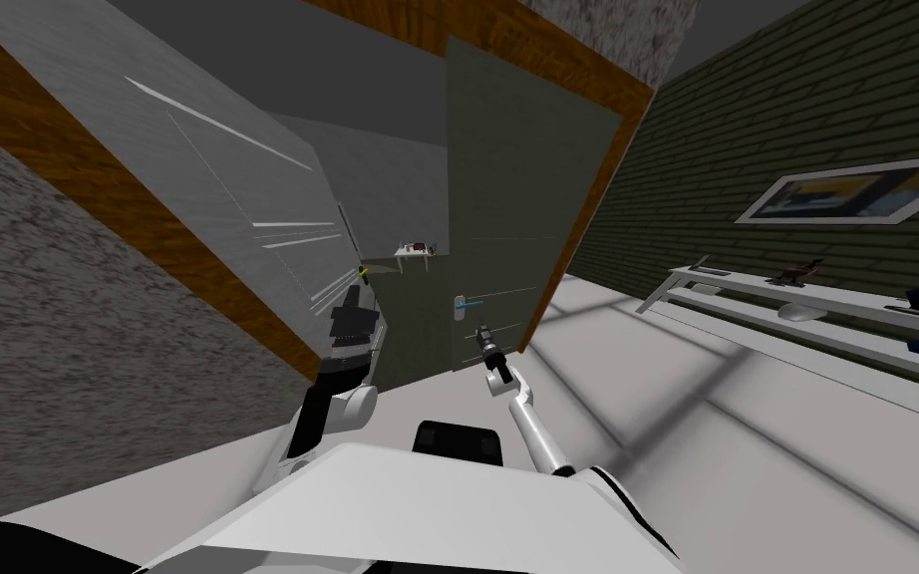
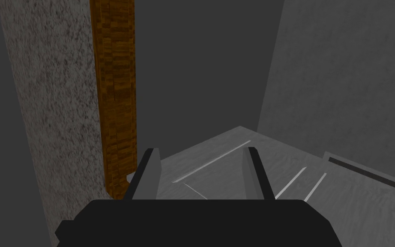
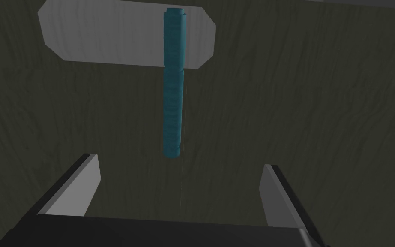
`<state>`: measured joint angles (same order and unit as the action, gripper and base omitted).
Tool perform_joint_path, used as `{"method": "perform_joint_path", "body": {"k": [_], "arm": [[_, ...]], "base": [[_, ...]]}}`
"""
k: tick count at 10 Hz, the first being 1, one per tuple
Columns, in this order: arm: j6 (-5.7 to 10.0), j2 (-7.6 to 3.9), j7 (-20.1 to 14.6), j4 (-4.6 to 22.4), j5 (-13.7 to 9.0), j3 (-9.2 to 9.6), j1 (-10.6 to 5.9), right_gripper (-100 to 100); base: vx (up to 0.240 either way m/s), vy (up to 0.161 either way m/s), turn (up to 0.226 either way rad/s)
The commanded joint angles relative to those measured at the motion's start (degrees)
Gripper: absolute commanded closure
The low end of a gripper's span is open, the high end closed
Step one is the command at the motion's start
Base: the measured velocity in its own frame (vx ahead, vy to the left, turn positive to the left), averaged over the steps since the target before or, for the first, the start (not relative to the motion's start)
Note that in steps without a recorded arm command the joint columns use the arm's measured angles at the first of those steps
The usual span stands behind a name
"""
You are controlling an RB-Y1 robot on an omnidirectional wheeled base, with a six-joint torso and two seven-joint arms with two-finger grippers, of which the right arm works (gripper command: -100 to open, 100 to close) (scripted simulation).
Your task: Push the door open
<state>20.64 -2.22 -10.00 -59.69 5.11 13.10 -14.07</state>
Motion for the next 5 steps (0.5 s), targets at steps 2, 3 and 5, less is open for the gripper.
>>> {"method": "perform_joint_path", "body": {"k": [2,3,5], "arm": [[-0.52,0.61,-0.45,2.74,0.17,0.5,-1.71,-100],[-0.23,0.53,-0.3,2.43,0.13,0.31,-1.48,-100],[0.0,-0.22,-0.2,2.91,0.07,0.05,-1.61,-100]], "base": [[0.099,-0.093,0.078],[0.048,-0.04,0.017],[0.125,0.024,0.025]]}}
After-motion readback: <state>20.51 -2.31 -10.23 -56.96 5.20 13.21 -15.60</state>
